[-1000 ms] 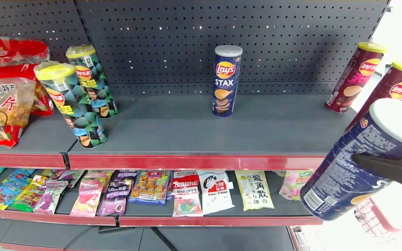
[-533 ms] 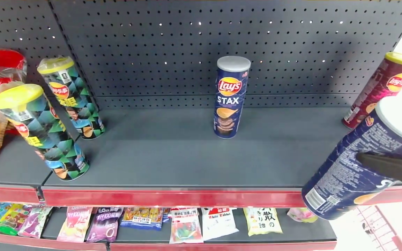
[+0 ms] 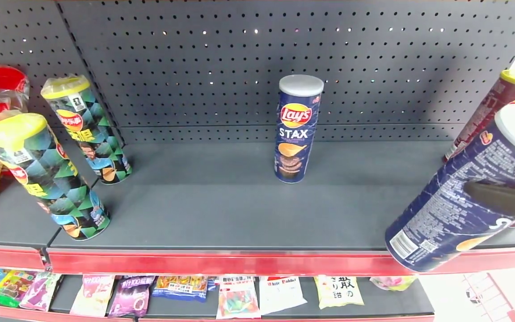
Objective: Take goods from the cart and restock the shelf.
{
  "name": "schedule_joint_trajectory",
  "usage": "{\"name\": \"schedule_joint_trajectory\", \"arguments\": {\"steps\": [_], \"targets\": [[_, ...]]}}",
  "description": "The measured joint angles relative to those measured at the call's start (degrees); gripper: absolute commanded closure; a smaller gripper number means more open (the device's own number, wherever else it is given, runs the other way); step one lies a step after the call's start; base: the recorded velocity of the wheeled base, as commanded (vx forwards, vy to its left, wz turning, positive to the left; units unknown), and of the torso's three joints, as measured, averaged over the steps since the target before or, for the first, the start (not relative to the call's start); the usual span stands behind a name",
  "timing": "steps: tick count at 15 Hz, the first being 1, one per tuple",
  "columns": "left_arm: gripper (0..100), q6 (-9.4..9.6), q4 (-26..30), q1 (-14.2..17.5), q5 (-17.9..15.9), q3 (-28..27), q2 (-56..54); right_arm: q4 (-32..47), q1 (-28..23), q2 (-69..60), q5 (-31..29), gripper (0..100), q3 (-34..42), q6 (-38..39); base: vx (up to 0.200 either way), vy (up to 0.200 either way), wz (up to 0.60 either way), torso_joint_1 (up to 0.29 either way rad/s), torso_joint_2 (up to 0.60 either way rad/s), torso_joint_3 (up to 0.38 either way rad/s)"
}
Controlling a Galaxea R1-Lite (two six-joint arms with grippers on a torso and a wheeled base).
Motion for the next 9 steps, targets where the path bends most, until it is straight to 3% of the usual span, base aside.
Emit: {"name": "schedule_joint_trajectory", "arguments": {"steps": [2,5,7,9], "targets": [[0,0.26,0.0,-0.1,-0.9,0.0,0.3,0.1,0.0,0.2,0.0,100,-0.8,0.0,0.0,0.0,0.0,0.0,0.0,0.0],[0,4.22,0.0,-0.4,-5.7,-0.3,0.7,0.1,0.0,0.4,-0.3,100,-2.4,0.0,0.0,0.0,0.0,0.0,0.0,0.0],[0,3.95,0.0,-0.7,-7.5,-4.1,2.0,0.1,-0.1,0.3,-0.3,100,-2.5,0.0,0.0,0.0,0.0,0.0,0.0,0.0],[0,3.12,-0.2,-1.3,-9.6,-12.0,8.0,0.1,-0.2,0.3,-0.3,100,-2.3,0.0,0.0,0.0,0.0,0.0,0.0,0.0]]}}
